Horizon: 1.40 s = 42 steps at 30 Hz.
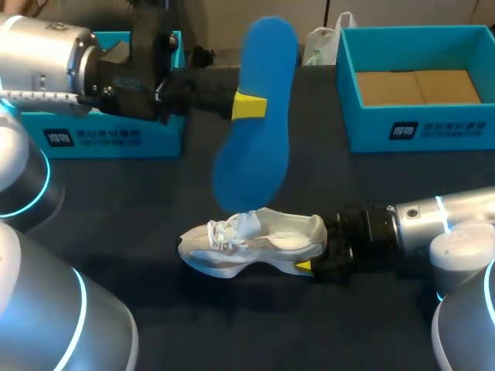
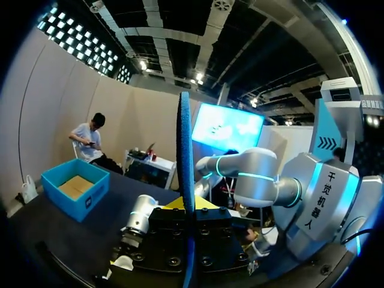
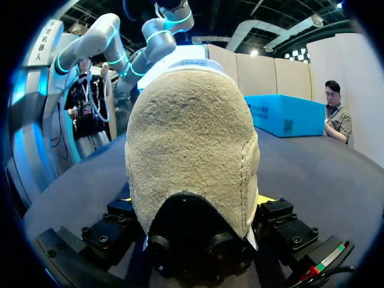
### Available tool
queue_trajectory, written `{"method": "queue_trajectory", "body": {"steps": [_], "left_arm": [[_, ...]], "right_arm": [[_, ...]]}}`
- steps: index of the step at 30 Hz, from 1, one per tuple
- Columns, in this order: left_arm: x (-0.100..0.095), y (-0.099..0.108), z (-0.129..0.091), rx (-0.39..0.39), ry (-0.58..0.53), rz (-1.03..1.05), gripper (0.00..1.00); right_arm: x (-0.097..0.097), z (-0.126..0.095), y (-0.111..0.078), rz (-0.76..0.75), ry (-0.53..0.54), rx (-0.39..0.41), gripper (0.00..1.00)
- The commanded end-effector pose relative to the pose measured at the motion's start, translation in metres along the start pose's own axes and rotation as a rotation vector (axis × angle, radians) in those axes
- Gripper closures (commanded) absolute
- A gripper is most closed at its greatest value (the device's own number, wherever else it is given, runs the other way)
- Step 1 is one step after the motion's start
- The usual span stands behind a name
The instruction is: Take the shoe out of the shoebox, open the shoe tongue, remove and reinsert the insole, then place the shoe into the shoebox
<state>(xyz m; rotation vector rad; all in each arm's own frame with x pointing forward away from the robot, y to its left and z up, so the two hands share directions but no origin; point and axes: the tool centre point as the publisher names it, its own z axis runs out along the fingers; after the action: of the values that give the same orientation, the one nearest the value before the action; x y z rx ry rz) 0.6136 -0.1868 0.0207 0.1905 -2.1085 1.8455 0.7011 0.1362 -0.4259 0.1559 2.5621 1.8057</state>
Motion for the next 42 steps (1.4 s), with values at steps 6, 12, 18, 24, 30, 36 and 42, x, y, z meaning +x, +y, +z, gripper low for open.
{"method": "queue_trajectory", "body": {"steps": [6,12,18,24,30,36,42], "left_arm": [[0.020,-0.008,-0.017,0.028,-0.006,-0.033,1.00],[0.034,-0.011,-0.024,0.065,-0.014,-0.008,1.00],[0.038,-0.015,-0.029,0.073,-0.020,-0.002,1.00],[0.040,-0.011,-0.032,0.067,-0.008,-0.024,1.00],[0.045,-0.012,-0.031,0.066,-0.011,-0.020,1.00],[0.045,-0.011,-0.031,0.071,-0.017,-0.032,1.00],[0.047,-0.010,-0.029,0.056,-0.011,-0.034,1.00]], "right_arm": [[0.001,0.003,-0.001,0.000,-0.002,0.004,1.00],[0.001,0.003,-0.001,0.000,-0.002,0.004,1.00],[0.001,0.003,-0.001,0.000,-0.002,0.004,1.00],[0.001,0.003,-0.001,0.000,-0.002,0.004,1.00],[0.001,0.003,-0.001,0.000,-0.002,0.004,1.00],[0.001,0.003,-0.001,0.000,-0.002,0.004,1.00],[0.001,0.003,-0.001,0.000,-0.002,0.004,1.00]]}}
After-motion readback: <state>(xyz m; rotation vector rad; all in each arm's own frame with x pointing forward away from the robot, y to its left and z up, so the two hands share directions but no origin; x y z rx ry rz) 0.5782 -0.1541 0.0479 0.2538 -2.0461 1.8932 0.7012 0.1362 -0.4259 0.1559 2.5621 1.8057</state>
